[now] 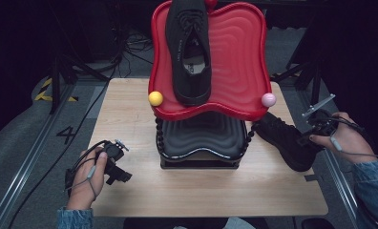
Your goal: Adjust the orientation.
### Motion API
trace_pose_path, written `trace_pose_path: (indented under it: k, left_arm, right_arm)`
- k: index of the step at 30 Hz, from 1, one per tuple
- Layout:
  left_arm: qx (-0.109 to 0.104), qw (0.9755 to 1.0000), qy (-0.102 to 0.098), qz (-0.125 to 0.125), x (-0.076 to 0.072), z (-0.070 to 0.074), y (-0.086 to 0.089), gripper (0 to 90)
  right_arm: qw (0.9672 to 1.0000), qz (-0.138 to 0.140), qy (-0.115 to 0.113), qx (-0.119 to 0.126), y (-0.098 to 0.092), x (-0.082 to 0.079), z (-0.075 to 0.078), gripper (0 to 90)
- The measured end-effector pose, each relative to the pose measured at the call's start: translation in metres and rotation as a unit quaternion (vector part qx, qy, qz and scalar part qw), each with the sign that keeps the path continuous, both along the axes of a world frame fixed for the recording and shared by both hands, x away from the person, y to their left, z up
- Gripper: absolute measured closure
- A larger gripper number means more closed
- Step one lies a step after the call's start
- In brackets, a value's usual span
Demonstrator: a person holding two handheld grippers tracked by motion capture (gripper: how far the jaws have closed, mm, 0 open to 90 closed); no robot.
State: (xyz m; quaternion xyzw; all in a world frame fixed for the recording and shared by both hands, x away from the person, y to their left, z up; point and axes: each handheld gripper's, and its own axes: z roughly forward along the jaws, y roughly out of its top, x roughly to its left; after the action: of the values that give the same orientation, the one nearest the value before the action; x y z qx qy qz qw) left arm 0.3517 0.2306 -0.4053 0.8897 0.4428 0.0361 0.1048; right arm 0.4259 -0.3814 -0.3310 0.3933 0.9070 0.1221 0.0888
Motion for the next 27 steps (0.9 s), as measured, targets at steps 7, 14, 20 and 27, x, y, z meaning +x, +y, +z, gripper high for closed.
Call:
trace_pose_path:
  k: [7, 14, 20, 27]
  left_arm:
    - [0.0, 1.0, 0.0, -0.007, 0.002, 0.0, -0.004, 19.1]
    - [0.0, 1.0, 0.006, -0.007, 0.002, -0.001, -0.003, 19.4]
    - [0.001, 0.9999, 0.006, -0.008, 0.001, -0.001, -0.002, 19.3]
    - [-0.005, 0.9999, 0.008, -0.012, 0.001, -0.001, -0.002, 19.7]
  right_arm:
    - [0.999, 0.007, 0.028, -0.033, -0.006, -0.007, -0.012, 66.8]
    - [0.997, 0.016, 0.058, -0.049, -0.01, -0.01, -0.019, 87.1]
    - [0.9973, 0.045, 0.054, -0.021, 0.016, -0.014, -0.011, 87.4]
    - [0.9935, 0.097, 0.059, -0.001, 0.06, -0.017, -0.019, 86.5]
